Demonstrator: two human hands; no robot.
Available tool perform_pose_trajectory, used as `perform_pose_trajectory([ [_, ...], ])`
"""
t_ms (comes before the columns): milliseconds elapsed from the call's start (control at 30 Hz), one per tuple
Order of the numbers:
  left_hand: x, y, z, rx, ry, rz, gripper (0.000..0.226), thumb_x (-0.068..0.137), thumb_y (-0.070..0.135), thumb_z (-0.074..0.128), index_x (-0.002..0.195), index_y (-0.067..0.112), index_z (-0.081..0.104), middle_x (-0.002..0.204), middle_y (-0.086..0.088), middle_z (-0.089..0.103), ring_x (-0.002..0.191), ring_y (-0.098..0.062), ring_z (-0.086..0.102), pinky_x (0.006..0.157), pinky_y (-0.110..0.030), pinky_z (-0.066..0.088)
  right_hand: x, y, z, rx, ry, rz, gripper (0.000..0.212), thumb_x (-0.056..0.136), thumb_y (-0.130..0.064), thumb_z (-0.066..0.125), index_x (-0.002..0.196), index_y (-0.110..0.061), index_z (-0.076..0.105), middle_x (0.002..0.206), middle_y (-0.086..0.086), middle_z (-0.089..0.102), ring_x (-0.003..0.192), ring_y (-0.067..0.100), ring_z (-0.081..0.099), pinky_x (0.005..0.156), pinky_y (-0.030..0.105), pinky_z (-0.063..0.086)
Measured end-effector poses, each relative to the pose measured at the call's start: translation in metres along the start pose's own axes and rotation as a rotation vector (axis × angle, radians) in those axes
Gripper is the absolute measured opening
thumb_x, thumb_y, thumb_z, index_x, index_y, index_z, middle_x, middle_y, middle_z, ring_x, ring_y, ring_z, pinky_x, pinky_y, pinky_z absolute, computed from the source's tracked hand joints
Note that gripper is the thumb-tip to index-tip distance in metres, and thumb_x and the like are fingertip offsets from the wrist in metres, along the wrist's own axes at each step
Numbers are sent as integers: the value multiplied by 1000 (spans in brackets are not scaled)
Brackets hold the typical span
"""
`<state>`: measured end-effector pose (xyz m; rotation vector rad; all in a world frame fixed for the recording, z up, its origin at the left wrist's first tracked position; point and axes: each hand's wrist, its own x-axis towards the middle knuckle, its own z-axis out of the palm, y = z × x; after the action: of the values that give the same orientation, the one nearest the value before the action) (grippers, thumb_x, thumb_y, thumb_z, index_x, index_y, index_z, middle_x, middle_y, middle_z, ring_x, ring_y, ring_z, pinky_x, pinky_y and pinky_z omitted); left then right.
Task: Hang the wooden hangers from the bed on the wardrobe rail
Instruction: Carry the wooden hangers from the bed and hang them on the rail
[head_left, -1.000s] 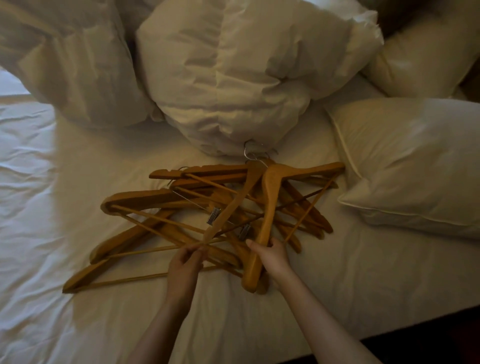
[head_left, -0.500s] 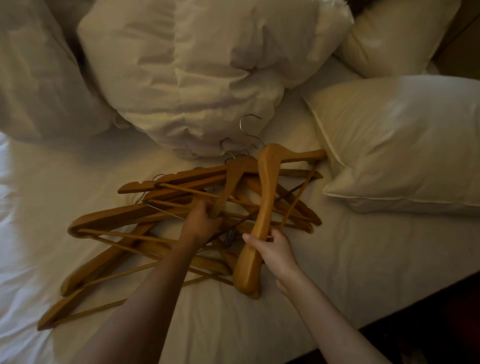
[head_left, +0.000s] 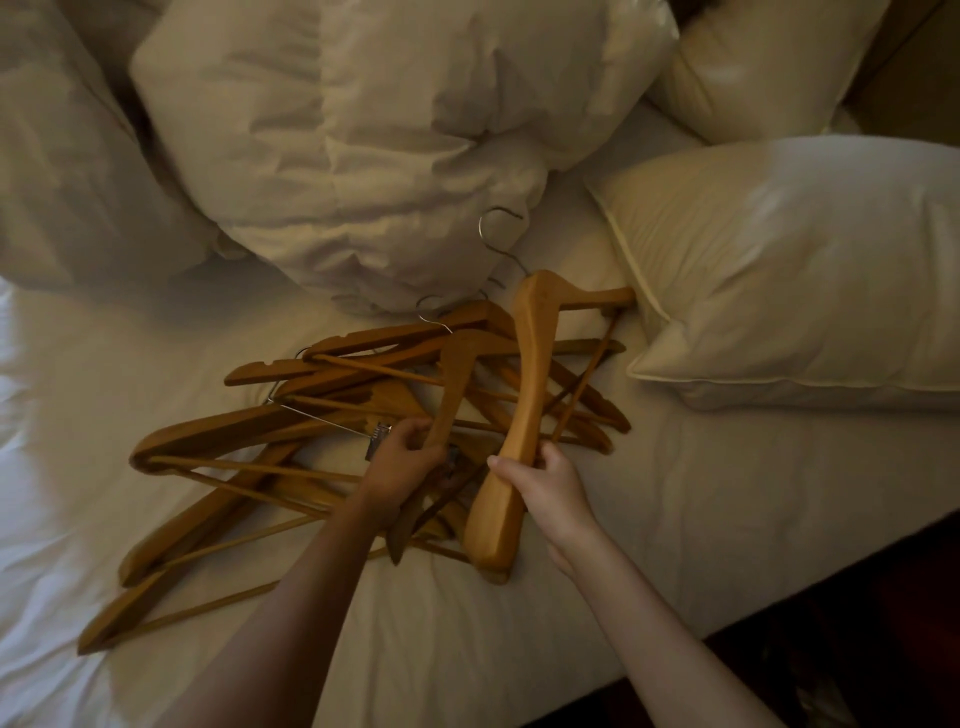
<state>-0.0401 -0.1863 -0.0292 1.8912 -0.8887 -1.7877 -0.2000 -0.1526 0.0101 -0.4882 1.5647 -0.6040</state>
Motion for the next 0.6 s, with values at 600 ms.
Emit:
perform_pose_trajectory([
  [600, -114, 32, 64, -268, 4, 212, 63, 81, -1, 60, 135, 24, 41, 91, -3, 59, 75, -12, 59, 64, -23, 51, -59, -23, -58, -222, 54, -187, 31, 86, -28, 62, 112, -16, 52, 87, -5, 58, 74, 5, 58, 52, 11, 41],
])
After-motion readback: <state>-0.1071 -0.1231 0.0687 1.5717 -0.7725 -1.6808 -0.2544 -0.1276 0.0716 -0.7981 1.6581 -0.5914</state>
